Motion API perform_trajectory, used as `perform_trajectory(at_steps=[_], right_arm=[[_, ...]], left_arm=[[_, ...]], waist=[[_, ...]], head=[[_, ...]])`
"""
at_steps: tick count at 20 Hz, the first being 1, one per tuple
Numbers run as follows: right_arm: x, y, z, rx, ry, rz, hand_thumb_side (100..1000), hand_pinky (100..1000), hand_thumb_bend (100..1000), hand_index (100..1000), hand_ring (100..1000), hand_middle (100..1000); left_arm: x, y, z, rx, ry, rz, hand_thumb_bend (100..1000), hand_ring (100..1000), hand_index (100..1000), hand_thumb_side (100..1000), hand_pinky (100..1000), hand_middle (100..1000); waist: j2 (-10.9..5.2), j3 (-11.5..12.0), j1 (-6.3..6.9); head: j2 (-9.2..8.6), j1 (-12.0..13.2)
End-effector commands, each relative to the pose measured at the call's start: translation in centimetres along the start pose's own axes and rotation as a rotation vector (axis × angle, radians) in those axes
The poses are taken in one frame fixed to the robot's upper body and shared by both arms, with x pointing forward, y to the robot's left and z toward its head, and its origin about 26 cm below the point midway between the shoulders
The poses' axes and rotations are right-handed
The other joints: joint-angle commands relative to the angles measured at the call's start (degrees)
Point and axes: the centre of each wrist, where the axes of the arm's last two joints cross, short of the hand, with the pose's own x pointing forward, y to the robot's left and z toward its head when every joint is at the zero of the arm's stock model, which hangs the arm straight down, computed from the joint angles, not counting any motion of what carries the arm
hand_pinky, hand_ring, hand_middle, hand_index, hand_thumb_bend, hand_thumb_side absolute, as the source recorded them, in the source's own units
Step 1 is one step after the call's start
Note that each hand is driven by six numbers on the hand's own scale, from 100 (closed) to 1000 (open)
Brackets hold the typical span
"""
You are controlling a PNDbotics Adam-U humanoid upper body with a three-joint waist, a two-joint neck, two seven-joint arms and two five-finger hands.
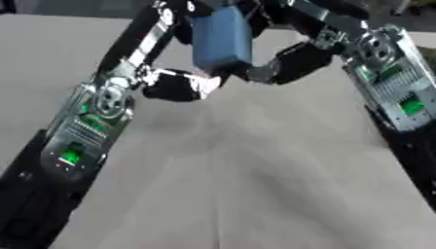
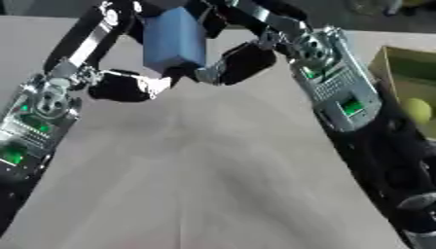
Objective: Pick up the objects with one hand, pass them to the other hand, and then place them into the box on the other side of the table.
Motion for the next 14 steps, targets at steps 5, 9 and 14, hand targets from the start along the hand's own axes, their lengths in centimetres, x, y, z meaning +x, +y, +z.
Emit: perform_trajectory(at_steps=[5, 9, 14], right_arm=[[0.38, -1.47, 0.55, -0.031, -0.002, -0.001, 118, 674, 100, 674, 597, 618], [0.25, -1.6, 0.71, -0.025, 0.003, -0.009, 121, 672, 100, 673, 596, 617], [0.08, -1.8, 0.94, -0.028, 0.009, -0.015, 119, 672, 100, 672, 595, 617]], left_arm=[[0.85, 0.72, -0.11, 0.007, -0.018, -0.019, 635, 670, 791, 213, 729, 585], [0.63, 0.99, 0.02, -0.005, -0.012, -0.035, 750, 703, 830, 298, 749, 626], [0.29, 1.2, 0.22, -0.024, -0.004, -0.061, 894, 748, 869, 384, 788, 682]], waist=[[-2.1, -0.1, -0.53], [-2.12, -0.1, -0.48], [-2.11, -0.2, -0.47]], head=[[-0.21, -0.2], [-0.29, -0.2], [-0.29, -0.3]])
